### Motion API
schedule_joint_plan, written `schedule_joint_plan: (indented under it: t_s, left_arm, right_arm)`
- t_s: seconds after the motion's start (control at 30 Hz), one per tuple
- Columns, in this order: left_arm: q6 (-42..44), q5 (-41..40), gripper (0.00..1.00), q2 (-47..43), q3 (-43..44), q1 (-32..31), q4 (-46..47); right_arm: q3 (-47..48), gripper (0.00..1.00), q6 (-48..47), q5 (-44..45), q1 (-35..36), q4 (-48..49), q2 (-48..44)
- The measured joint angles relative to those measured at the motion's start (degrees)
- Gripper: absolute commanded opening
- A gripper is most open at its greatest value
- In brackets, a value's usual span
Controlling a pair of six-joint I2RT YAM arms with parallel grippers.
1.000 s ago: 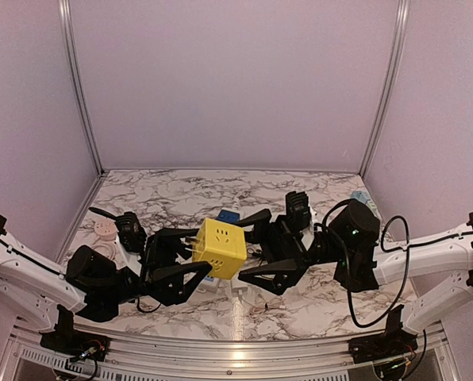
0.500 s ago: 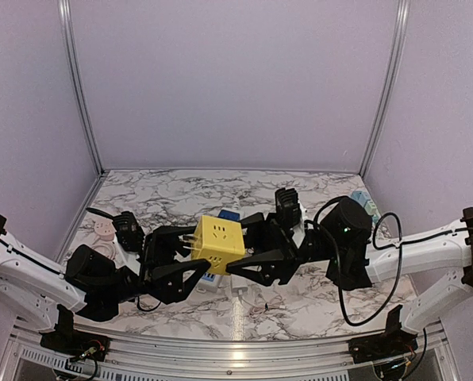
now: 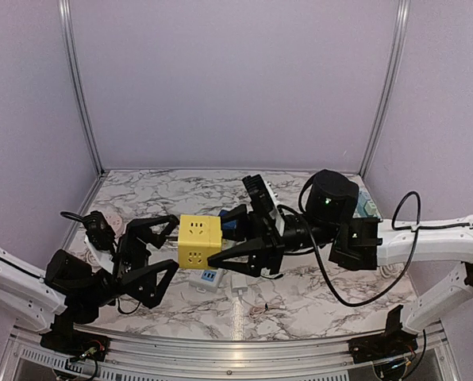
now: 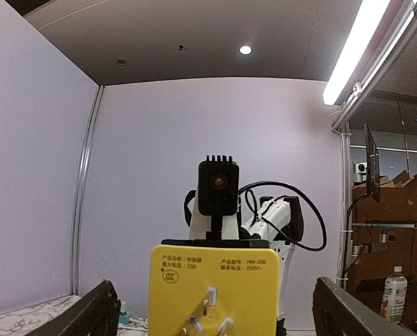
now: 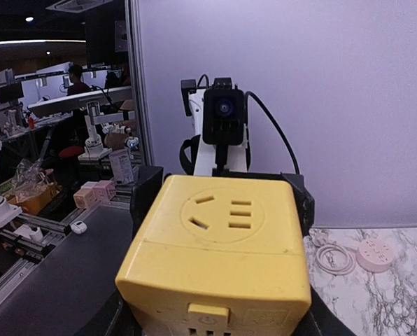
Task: Insert the plug
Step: Pass from the left arm to the right, then pass from the right arm to the left
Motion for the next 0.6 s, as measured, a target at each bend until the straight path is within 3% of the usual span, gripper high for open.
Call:
schedule_joint_plan:
  t_s: [0.1,0.3,0.43,0.6]
  left_arm:
    - [0.26,-2.27,0.99,-8.68,-1.66,0.00,-8.35]
    - [5.03,-3.17,0.99,-21.55,7.21,0.00,-39.21]
    - [9.75,-1.46,0.99,-22.93,14.36,0.00,-56.48]
    - [16.57,1.03,0.99,-17.81,23.39,0.00,-74.18]
  right_arm:
    - [4.96,0.00,-6.47,4.46,0.04,-15.72,-1.77]
    - [13.22,0.00,-16.13,12.85,0.04,-41.64,-2.23]
    - [15.06,0.00,-19.74,15.39,0.04,-52.17,-2.16]
    - [16.61,0.00,-22.71,15.50,0.04,-60.59,-1.95]
